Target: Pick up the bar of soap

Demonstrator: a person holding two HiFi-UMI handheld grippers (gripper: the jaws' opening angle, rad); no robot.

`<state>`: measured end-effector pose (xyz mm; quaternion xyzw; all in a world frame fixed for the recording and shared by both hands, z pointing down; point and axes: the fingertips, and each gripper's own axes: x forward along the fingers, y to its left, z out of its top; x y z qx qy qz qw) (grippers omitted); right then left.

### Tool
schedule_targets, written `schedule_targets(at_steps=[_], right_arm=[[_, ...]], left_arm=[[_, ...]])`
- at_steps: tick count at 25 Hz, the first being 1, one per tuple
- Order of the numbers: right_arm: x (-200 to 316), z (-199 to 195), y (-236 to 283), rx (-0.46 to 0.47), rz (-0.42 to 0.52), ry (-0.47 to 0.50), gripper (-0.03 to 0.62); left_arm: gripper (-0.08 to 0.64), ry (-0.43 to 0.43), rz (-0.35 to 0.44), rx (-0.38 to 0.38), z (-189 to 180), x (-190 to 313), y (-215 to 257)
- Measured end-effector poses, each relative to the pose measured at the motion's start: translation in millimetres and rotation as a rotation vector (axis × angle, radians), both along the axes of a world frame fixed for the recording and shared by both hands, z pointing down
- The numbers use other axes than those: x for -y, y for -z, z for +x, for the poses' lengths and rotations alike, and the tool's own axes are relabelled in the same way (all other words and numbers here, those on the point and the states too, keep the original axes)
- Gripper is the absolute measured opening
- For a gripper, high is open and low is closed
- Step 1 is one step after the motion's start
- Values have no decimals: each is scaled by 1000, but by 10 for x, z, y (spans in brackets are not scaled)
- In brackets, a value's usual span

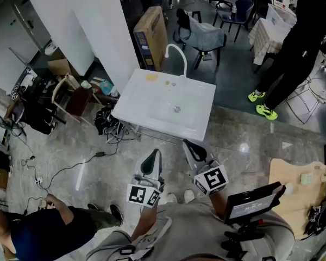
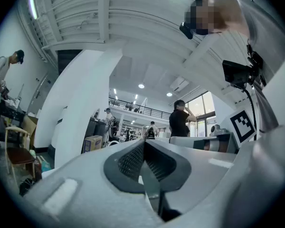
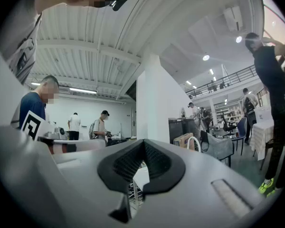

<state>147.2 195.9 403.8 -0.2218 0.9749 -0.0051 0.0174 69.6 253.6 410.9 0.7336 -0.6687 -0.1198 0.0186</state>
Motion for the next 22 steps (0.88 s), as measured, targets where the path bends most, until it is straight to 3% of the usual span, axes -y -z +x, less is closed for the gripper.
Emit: schedule_targets(at_steps=[5, 10, 17, 22], right_arm=[[-267, 318, 26, 3, 22, -43, 0], [-522, 399, -109, -19, -15, -32, 0], [-498, 657, -226, -77, 28, -15, 2], [-420, 910, -222, -27, 18, -10, 2]], left_arm=[[-8, -57, 22, 22, 376, -275, 52], [-9, -64, 40, 33, 439, -497, 135], [-8, -84, 24, 38, 736, -469, 125], [-9, -58, 16, 51, 931, -391, 93]])
